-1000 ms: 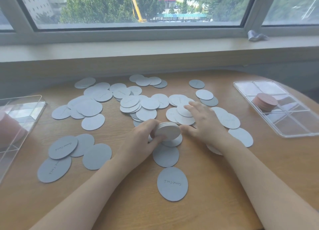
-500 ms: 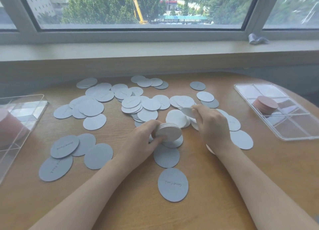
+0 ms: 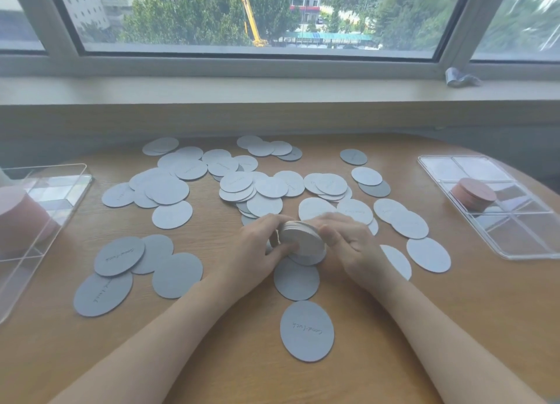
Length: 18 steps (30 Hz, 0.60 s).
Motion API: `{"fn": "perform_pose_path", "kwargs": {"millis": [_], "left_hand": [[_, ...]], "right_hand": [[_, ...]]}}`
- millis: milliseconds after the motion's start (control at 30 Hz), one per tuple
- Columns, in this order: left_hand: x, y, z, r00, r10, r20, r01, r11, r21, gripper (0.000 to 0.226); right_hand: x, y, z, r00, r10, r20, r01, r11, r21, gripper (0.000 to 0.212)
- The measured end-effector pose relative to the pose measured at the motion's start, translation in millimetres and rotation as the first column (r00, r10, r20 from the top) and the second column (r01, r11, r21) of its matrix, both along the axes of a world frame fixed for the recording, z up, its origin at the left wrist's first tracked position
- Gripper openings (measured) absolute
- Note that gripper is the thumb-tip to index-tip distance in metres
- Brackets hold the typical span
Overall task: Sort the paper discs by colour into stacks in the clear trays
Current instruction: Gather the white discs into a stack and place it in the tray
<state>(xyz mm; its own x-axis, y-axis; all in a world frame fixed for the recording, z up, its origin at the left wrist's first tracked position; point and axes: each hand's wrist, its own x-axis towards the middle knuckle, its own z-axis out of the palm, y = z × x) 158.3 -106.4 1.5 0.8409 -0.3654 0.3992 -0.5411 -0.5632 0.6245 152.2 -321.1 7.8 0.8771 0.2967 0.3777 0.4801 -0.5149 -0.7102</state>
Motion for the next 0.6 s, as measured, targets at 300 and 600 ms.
{"fn": "perform_pose_path", "kwargs": {"millis": [300,600], "left_hand": [[0,3,2,0.998,-0.026,-0.052,0.025,1.0,-0.018,0.015],[1,3,1,0.997,-0.031,-0.065,0.03,0.999,-0.022,0.014]], "right_hand": [[40,-31,-7,0.989,-0.128,0.077,0.148,0.788,-0.597,0.054],[44,-23,-8,0.928,-0.129,0.35,0.299,0.817,-0.493,0.032]]}}
